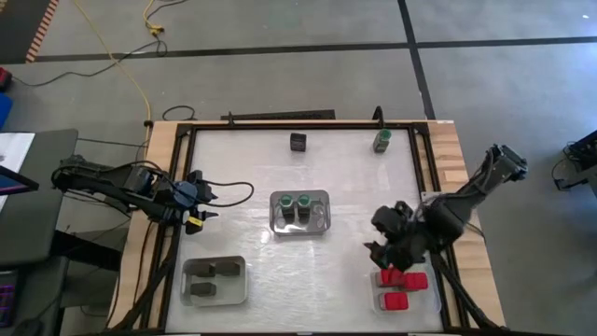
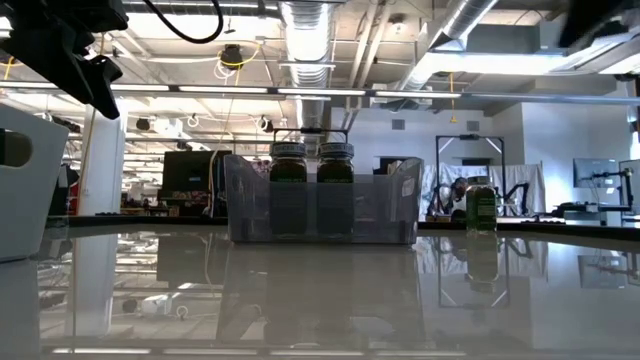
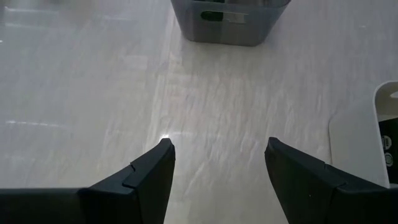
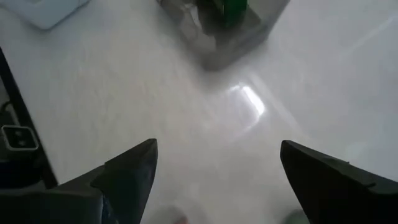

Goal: Sort spices by type
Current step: Put the bottom green seasoning bottle into the black bin

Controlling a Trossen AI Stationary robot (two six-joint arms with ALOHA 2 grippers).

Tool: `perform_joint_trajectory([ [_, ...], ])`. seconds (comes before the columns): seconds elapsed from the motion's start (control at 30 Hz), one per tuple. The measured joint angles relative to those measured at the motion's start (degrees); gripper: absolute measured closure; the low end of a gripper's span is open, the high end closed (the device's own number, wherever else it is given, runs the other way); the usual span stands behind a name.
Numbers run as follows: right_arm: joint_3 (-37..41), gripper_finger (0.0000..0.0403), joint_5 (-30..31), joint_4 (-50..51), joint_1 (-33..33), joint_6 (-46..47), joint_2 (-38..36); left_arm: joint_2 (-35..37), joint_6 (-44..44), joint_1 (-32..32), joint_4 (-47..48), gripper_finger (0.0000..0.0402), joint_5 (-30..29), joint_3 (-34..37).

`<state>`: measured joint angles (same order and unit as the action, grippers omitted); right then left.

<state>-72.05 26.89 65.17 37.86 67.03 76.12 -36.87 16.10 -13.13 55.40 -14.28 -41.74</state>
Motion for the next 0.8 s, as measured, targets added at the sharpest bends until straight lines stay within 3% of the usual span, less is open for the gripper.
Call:
perform_joint_trajectory([
  [0.1,0.0,0.0035,-0.5,-1.7,-4.05,-7.36,0.0,-0.02,0.0,-0.02,0.0,0.0161,0.0,0.02],
  [0.17,0.0,0.0035,-4.18,-1.01,-7.2,-12.56,0.0,-0.01,0.0,-0.01,0.0,0.0161,-0.01,0.01],
  [0.3,0.0,0.0041,-13.16,5.46,-12.36,-20.97,0.04,-0.02,0.0,0.0,0.02,0.0161,-0.03,0.02],
  [0.4,0.0,0.0049,-15.13,12.54,-14.62,-23.21,0.04,-0.01,0.0,-0.02,0.02,0.0161,-0.07,0.02],
  [0.53,1.82,0.006,-15.24,18.71,-14.88,-26.32,0.0,-0.01,-0.01,-0.01,0.04,0.0161,-0.08,0.01],
  [0.8,7.23,0.0079,-19.63,15.4,-9.65,-38.47,0.09,0.0,-0.01,0.0,0.09,0.0161,-0.09,0.0],
])
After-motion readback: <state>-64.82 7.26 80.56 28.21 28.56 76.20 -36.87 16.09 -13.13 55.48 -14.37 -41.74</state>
